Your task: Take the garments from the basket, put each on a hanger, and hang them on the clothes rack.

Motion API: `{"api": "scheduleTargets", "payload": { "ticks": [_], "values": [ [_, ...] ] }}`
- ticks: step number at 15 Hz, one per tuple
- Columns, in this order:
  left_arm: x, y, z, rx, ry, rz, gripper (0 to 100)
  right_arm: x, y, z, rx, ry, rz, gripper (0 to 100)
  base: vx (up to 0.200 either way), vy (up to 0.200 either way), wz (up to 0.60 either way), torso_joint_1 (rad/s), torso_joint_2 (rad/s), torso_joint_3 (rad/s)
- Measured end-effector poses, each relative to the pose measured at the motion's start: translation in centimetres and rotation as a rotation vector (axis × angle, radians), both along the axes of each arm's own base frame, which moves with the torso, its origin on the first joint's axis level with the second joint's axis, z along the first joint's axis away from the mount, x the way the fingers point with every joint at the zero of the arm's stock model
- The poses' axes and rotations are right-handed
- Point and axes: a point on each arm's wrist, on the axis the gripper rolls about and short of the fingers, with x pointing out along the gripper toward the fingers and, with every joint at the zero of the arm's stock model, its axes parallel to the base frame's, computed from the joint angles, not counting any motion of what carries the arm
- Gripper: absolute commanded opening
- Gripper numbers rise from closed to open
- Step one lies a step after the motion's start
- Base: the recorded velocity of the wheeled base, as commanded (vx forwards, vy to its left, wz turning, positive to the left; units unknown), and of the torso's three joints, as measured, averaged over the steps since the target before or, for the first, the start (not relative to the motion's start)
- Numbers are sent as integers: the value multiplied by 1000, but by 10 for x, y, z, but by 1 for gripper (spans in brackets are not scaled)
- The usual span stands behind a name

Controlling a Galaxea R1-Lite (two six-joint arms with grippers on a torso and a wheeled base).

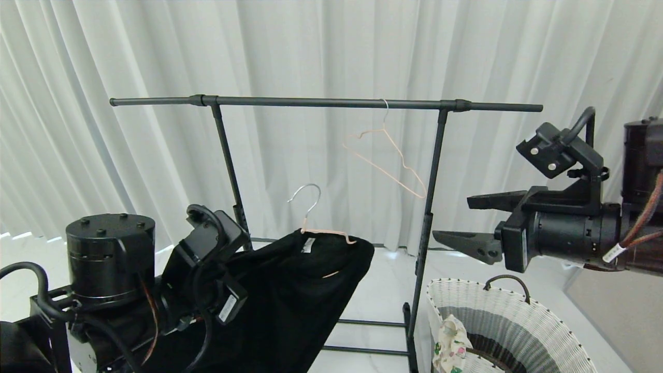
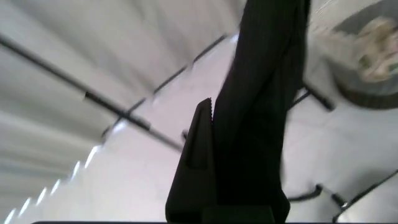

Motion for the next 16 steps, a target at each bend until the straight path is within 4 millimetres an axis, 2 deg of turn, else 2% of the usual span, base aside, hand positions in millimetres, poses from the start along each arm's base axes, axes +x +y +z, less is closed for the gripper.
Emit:
{"api": "scheduleTargets", "payload": {
  "ticks": [5,8,11,16],
  "values": [
    [-13,-5,0,-85,-20,-229,0,-5,2,-12,-149,-68,279,100,0,0,0,0,0,0],
    [-21,-12,4,-105,-32,-316,0,-9,16,-17,-168,-44,369,100,0,0,0,0,0,0],
    [-30,-22,7,-110,-44,-381,0,-12,33,-21,-184,-24,435,100,0,0,0,0,0,0],
    [-40,-31,11,-117,-59,-442,0,-5,44,-39,-241,32,463,100,0,0,0,0,0,0]
  ]
}}
